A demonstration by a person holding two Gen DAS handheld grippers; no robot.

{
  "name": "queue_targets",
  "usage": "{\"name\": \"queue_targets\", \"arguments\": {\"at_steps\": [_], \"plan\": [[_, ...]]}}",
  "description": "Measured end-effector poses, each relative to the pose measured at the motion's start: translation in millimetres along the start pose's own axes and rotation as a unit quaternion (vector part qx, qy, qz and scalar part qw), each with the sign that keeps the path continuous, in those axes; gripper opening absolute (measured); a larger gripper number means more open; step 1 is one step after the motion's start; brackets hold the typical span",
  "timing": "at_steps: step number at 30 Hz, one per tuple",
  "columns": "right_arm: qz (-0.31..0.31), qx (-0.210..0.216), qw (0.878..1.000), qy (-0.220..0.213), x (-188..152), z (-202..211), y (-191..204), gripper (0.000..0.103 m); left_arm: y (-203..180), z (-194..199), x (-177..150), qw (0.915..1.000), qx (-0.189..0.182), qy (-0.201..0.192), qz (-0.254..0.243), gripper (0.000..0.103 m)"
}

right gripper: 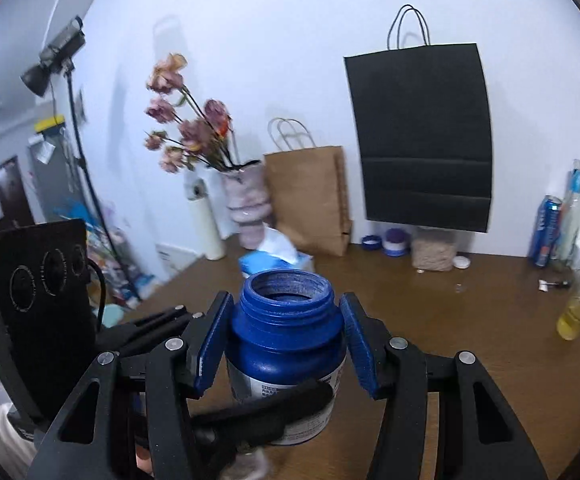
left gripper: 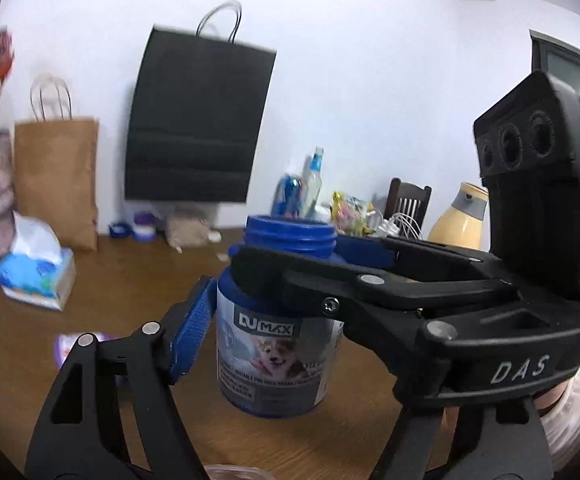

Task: Flip cup upright
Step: 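Grasp the bottle neck with the right gripper while the left gripper opens and releases it, then lower the upright bottle onto the table with the right gripper and open it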

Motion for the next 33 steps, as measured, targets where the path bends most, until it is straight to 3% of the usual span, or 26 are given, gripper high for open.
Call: {"name": "queue_targets", "arguments": {"at_steps": [7, 9, 11, 14, 19, 23, 25, 26, 31, 33], "plan": [[-0.008, 0.012, 1.0, 0.021, -37, -12, -3, 0.059, 20, -11, -43, 0.9968, 0.021, 0.059, 0.05, 0.071], [-0.014, 0.017, 0.999, 0.023, -43, -12, 3, 0.059, 18, 0, -49, 0.9968, 0.021, 0.06, 0.049, 0.072], [-0.007, 0.021, 0.999, 0.023, -51, -8, 12, 0.059, 17, 15, -60, 0.9973, 0.027, 0.054, 0.042, 0.083], [0.02, 0.024, 0.999, 0.034, -71, -6, 29, 0.059, 16, 31, -78, 0.9972, 0.023, 0.059, 0.04, 0.083], [0.021, 0.021, 0.998, 0.048, -90, -14, 37, 0.059, 34, 42, -84, 0.9963, 0.053, 0.058, 0.034, 0.084], [0.043, 0.005, 0.998, 0.051, -103, -14, 41, 0.059, 37, 45, -100, 0.9938, 0.049, 0.093, 0.035, 0.084], [0.046, -0.001, 0.998, 0.045, -104, -10, 39, 0.059, 33, 50, -103, 0.9942, 0.034, 0.095, 0.037, 0.087], [0.051, -0.013, 0.998, 0.041, -104, -6, 35, 0.059, 32, 53, -103, 0.9944, 0.035, 0.094, 0.034, 0.092], [0.051, -0.046, 0.997, 0.035, -109, 13, 18, 0.059, 25, 69, -109, 0.9936, 0.046, 0.098, 0.031, 0.097], [0.045, -0.049, 0.997, 0.044, -119, 20, 14, 0.059, 19, 72, -115, 0.9932, 0.056, 0.102, 0.004, 0.099]]}}
Point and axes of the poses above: each gripper's, at about its wrist camera, not at the fingertips, and z roughly against the way its jaws point, y to its left, x to its top, the point moved 10 cm from there along -z, roughly the way its jaws point, and after that the axes turned 10 degrees about -y, right-handed, at the moved point
